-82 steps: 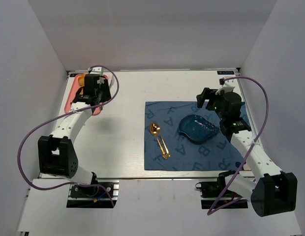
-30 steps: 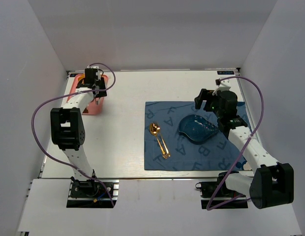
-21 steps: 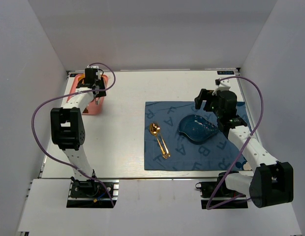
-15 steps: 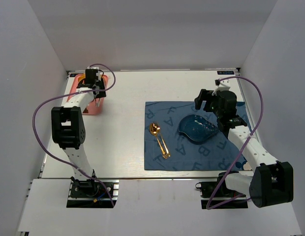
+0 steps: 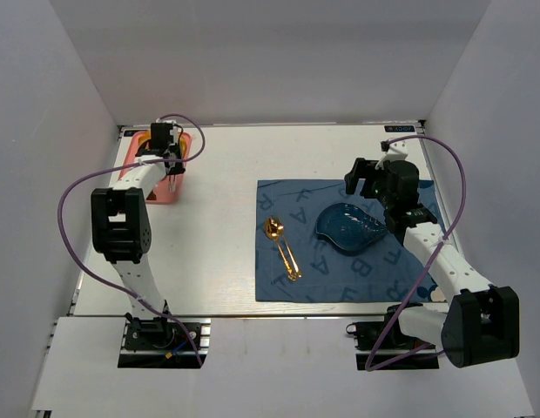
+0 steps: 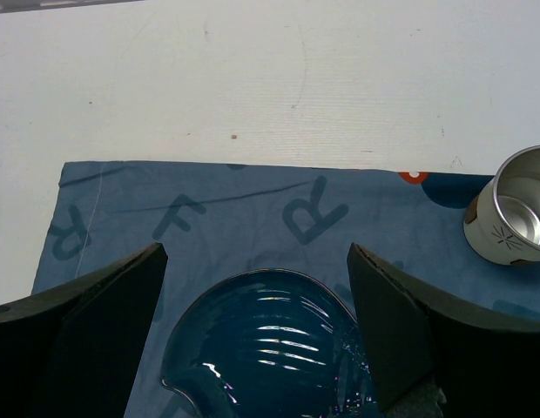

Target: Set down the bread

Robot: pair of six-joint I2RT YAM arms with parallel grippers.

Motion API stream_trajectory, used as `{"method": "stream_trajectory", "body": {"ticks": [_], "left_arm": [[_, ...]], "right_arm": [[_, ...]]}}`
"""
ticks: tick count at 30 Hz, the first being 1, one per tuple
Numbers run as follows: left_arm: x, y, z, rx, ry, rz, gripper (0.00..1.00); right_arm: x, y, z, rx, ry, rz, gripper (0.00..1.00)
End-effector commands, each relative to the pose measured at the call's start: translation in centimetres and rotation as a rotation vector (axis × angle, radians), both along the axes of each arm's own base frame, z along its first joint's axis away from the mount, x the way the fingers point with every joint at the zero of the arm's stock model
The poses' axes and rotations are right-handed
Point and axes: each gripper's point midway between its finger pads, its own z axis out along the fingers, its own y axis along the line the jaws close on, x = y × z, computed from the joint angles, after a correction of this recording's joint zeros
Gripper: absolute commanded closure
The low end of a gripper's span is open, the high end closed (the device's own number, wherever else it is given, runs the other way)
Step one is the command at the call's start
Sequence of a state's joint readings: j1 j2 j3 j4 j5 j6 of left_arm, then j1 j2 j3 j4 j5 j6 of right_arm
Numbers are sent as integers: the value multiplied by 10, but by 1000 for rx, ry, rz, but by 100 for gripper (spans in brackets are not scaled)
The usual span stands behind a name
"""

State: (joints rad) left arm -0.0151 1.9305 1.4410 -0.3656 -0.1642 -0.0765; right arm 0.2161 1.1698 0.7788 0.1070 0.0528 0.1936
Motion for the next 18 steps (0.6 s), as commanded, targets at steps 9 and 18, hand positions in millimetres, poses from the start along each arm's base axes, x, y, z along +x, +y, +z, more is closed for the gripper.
{"method": "stream_trajectory", "body": {"ticks": [9, 18], "left_arm": [[12, -24, 128, 59, -225, -259, 74], [-26, -128, 154, 28, -227, -702, 74]], "right_arm": [[11, -12, 27, 23, -57, -93, 10], [14, -57, 29, 6, -18, -358, 10]]}}
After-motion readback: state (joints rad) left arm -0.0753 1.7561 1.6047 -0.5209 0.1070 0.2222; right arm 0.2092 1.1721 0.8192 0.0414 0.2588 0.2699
